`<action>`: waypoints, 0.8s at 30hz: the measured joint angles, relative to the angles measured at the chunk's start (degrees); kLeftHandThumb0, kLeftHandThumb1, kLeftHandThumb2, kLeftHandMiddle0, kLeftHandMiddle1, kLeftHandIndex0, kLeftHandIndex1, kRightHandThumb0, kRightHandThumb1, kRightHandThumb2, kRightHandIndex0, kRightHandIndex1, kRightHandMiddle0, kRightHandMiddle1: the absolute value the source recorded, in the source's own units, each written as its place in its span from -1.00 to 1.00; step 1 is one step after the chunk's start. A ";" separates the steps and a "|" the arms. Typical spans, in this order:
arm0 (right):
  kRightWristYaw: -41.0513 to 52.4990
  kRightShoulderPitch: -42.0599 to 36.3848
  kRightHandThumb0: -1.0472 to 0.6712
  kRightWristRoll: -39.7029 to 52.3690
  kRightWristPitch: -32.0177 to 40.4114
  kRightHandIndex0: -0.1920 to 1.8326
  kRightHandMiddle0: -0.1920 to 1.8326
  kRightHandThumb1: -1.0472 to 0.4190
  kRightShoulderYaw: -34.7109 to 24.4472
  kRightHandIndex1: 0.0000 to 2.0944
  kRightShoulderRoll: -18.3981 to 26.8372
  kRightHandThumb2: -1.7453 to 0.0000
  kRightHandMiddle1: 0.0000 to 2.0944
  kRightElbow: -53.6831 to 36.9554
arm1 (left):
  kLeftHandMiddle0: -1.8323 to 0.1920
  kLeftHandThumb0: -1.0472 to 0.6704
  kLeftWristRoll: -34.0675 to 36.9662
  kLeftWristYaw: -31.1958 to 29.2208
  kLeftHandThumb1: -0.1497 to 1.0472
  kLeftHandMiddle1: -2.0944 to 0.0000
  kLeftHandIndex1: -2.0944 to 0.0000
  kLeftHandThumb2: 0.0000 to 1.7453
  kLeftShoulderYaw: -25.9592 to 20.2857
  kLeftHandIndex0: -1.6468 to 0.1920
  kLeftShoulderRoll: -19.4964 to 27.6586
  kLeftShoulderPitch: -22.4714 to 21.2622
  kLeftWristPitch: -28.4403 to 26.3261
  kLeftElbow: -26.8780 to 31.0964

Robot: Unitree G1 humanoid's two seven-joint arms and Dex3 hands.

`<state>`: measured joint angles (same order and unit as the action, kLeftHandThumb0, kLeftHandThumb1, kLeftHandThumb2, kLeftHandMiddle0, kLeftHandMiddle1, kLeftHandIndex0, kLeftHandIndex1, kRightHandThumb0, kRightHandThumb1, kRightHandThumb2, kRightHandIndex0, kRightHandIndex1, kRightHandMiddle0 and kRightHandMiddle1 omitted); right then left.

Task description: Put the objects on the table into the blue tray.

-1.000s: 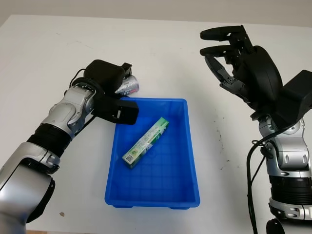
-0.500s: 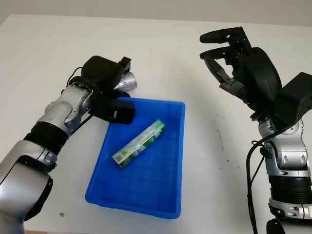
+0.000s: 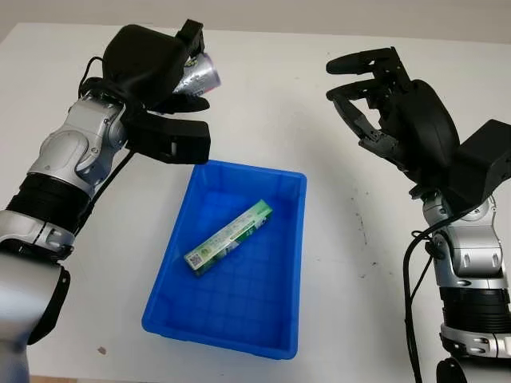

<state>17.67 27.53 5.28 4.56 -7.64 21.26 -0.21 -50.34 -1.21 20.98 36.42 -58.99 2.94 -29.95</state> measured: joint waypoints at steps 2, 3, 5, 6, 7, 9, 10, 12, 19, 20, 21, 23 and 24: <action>-0.25 0.00 -0.16 -0.16 0.07 -1.00 -1.00 -1.00 0.04 0.44 -0.01 0.58 0.33 -0.03 | -0.02 -0.40 3.71 -2.48 1.00 -1.00 -0.84 -0.64 -1.79 0.37 0.06 0.33 1.17 2.26; -0.32 0.01 -0.14 -0.12 0.28 -1.00 -1.00 -1.00 0.04 0.43 -0.05 0.56 0.34 -0.09 | -0.05 -0.41 5.93 -4.24 1.00 -1.00 -0.91 -0.63 -2.91 0.32 0.09 0.71 1.69 3.95; -0.56 0.00 -0.12 0.00 0.71 -1.00 -1.00 -1.00 0.04 0.40 -0.09 0.55 0.34 -0.19 | -0.10 -0.41 9.94 -7.93 1.00 -1.00 -0.98 -0.62 -5.03 0.19 0.25 1.63 1.96 7.31; -0.68 -0.02 -0.12 0.07 0.85 -1.00 -1.00 -1.00 0.04 0.37 -0.12 0.55 0.34 -0.30 | -0.08 -0.35 14.13 -11.64 1.00 -1.00 -0.99 -0.62 -6.77 0.13 0.38 2.37 1.74 9.29; -0.81 -0.02 -0.12 0.08 0.94 -1.00 -1.00 -1.00 0.04 0.35 -0.13 0.54 0.33 -0.37 | -0.07 -0.32 18.95 -15.94 1.00 -1.00 -1.00 -0.61 -8.56 0.03 0.46 3.11 1.10 11.43; -0.98 -0.05 -0.12 0.06 1.22 -1.00 -1.00 -1.00 0.05 0.34 -0.13 0.54 0.33 -0.62 | -0.10 -0.30 29.85 -25.57 1.00 -1.00 -1.00 -0.60 -12.41 -0.03 0.84 4.84 -0.37 15.93; -1.11 -0.07 -0.13 0.03 1.29 -1.00 -1.00 -1.00 0.05 0.34 -0.13 0.55 0.33 -0.78 | -0.12 -0.32 33.50 -29.16 1.00 -1.00 -1.00 -0.60 -13.68 -0.04 1.22 5.57 -1.20 17.90; -1.30 -0.06 -0.14 -0.13 1.37 -1.00 -1.00 -1.00 0.11 0.36 -0.13 0.56 0.32 -1.07 | -0.11 -0.36 38.57 -34.23 1.00 -1.00 -1.00 -0.60 -15.72 -0.04 2.10 6.88 -3.58 21.61; -1.58 -0.08 -0.19 -0.93 1.91 -1.00 -1.00 -1.00 0.35 0.45 -0.12 0.60 0.32 -1.17 | -0.04 -0.40 53.08 -46.93 1.00 -1.00 -1.00 -0.62 -20.22 0.13 5.78 13.80 -15.76 36.44; -1.56 -0.07 -0.19 -0.90 1.92 -1.00 -1.00 -1.00 0.34 0.40 -0.13 0.61 0.32 -1.16 | -0.04 -0.41 54.31 -48.12 1.00 -1.00 -1.00 -0.61 -20.27 0.14 6.60 14.99 -19.17 39.26; -1.54 -0.07 -0.20 -0.87 1.92 -1.00 -1.00 -1.00 0.34 0.37 -0.14 0.61 0.31 -1.16 | -0.04 -0.40 55.28 -49.17 1.00 -1.00 -1.00 -0.61 -20.28 0.14 7.43 15.92 -22.43 42.08; -1.44 -0.07 -0.19 -0.65 1.95 -1.00 -1.00 -1.00 0.33 0.35 -0.15 0.62 0.30 -1.16 | -0.01 -0.37 57.21 -51.45 1.00 -1.00 -1.00 -0.56 -20.22 0.21 9.14 16.89 -26.39 46.20; -1.43 -0.07 -0.18 -0.38 2.21 -1.00 -1.00 -1.00 0.33 0.34 -0.15 0.62 0.29 -1.18 | 0.03 -0.37 58.13 -52.67 1.00 -1.00 -1.00 -0.55 -20.19 0.24 9.73 17.12 -27.12 47.30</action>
<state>16.24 27.47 4.90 6.76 -7.31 21.11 -1.39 7.78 -53.88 0.79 46.15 -41.87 -24.18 17.35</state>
